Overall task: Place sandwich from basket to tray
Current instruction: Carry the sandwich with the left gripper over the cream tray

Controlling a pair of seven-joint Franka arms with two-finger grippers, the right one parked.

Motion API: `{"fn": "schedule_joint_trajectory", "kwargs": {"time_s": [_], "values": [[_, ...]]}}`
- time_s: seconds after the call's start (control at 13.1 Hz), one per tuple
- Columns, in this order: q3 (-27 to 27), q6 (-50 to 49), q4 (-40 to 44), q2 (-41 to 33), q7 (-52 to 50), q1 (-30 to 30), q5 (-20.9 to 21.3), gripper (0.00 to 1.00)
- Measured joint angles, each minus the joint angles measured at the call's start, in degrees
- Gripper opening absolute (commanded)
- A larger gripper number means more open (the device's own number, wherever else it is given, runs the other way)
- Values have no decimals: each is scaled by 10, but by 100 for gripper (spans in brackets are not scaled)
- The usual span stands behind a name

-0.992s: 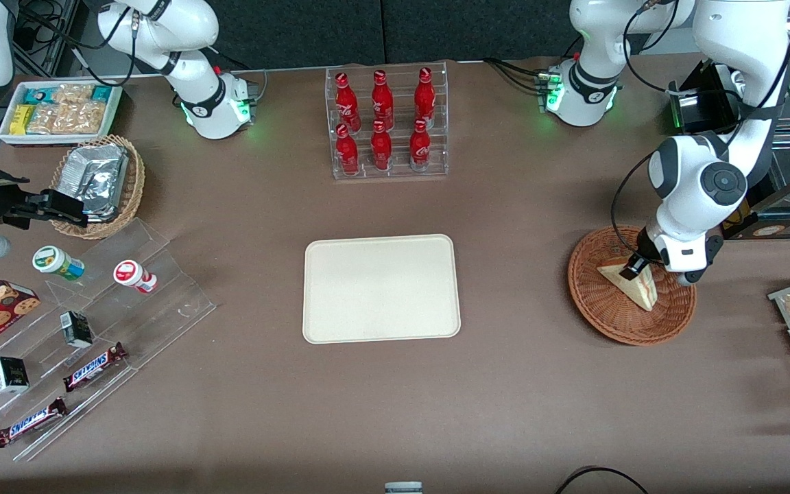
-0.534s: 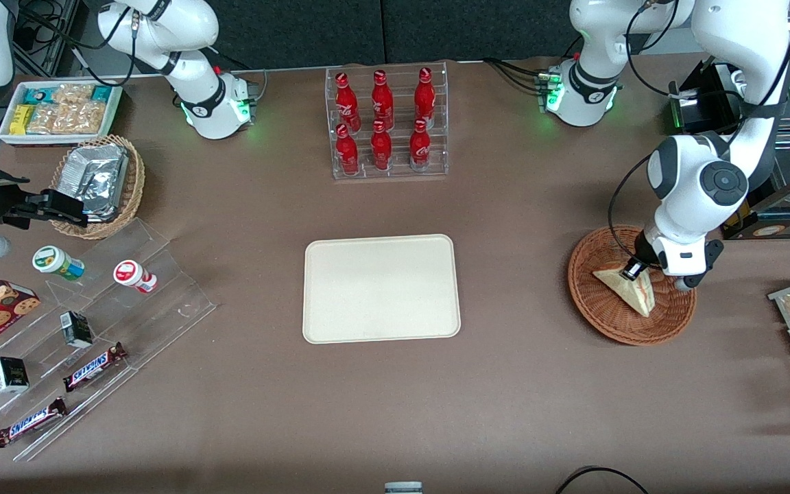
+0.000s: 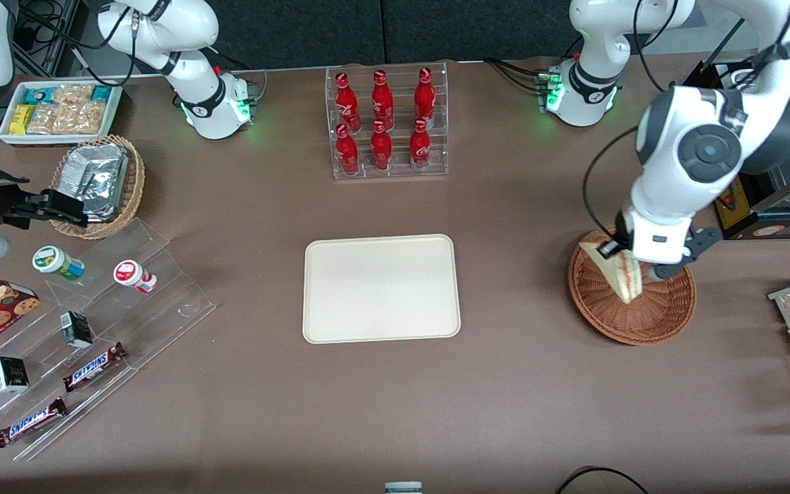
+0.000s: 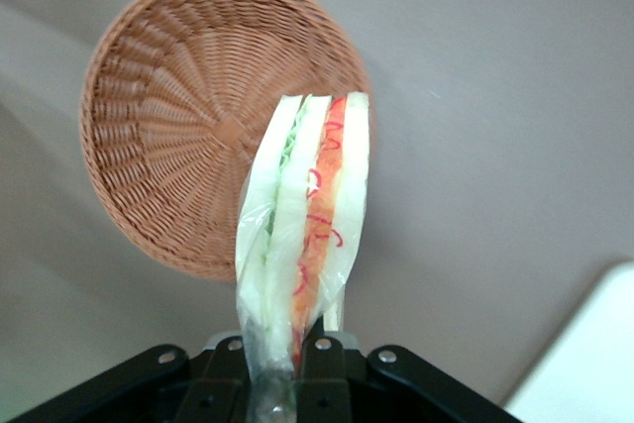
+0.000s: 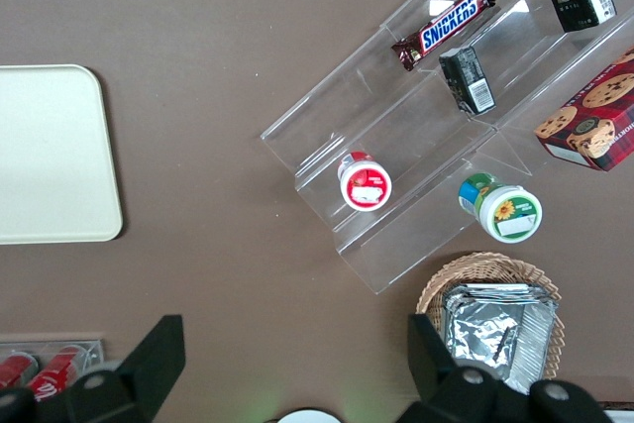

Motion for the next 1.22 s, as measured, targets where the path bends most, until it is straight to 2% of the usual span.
{"fn": "schedule_joint_trajectory", "kwargs": {"time_s": [0.23,0.38,0.69,0.92,1.22], "values": [[-85,-13,35,12,-24,-7,-1,0],[-111,-10,63,40,-42,-39,0,0],[-114,30,123,144,-70,-142,9,0],[-114,85,139,219,-84,-186,57,0],[-114,146,143,290,-114,-205,117,0]]}}
